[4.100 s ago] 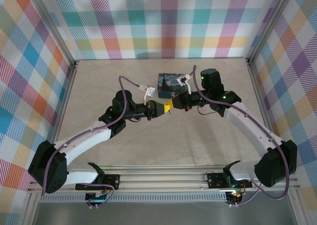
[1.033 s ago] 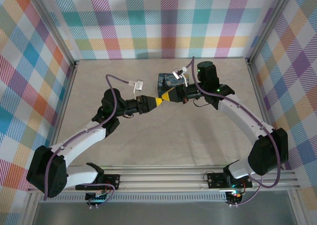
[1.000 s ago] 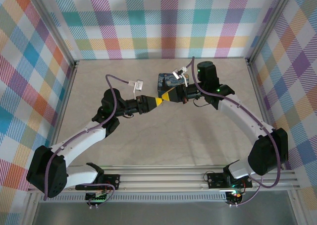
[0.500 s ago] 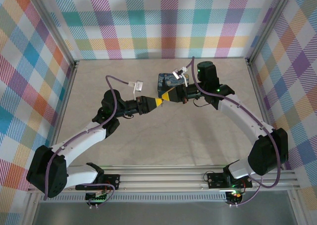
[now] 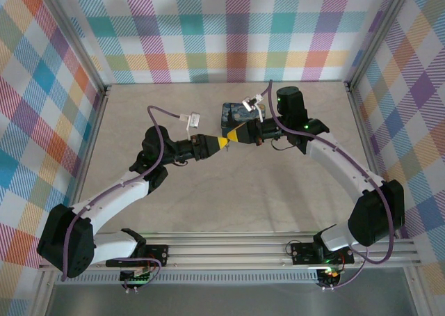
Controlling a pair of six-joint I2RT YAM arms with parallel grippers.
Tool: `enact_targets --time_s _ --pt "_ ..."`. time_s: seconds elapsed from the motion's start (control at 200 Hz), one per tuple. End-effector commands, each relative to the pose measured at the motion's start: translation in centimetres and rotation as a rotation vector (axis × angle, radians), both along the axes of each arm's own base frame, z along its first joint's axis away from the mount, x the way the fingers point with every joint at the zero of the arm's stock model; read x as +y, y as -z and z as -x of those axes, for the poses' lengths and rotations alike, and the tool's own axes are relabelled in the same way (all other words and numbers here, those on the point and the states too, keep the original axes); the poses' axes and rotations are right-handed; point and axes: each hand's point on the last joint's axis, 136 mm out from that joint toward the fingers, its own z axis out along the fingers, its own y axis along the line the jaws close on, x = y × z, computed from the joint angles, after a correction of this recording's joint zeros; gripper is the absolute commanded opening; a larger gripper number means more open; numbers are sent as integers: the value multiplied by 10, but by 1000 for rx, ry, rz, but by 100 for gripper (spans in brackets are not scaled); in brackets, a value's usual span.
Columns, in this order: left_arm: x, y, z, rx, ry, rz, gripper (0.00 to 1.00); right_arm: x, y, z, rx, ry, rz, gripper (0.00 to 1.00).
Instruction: Unlock a padlock with a key
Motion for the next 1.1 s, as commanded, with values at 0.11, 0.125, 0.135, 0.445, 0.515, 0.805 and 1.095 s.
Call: enact_targets --time_s 0.11,0.125,0.135,0.445,0.515,0.805,1.095 --pt "-1 -11 -3 -45 -3 36 41 2 6 0 -3 -15 3 0" --pt "-2 -11 -3 -45 -3 36 41 3 6 0 -3 -16 3 0" --pt "-2 -11 -3 -46 -2 37 41 3 7 0 -2 -17 3 0" --pt "-6 -5 -4 -33 9 27 30 3 6 0 -5 -12 1 0" --pt "-5 -4 -4 -31 6 24 28 3 6 -1 -6 -7 4 0" --pt "-6 -9 2 -55 35 32 9 4 10 -2 6 -7 -8 0" --pt "-2 -10 7 -93 31 11 0 4 11 -2 12 -7 -11 0"
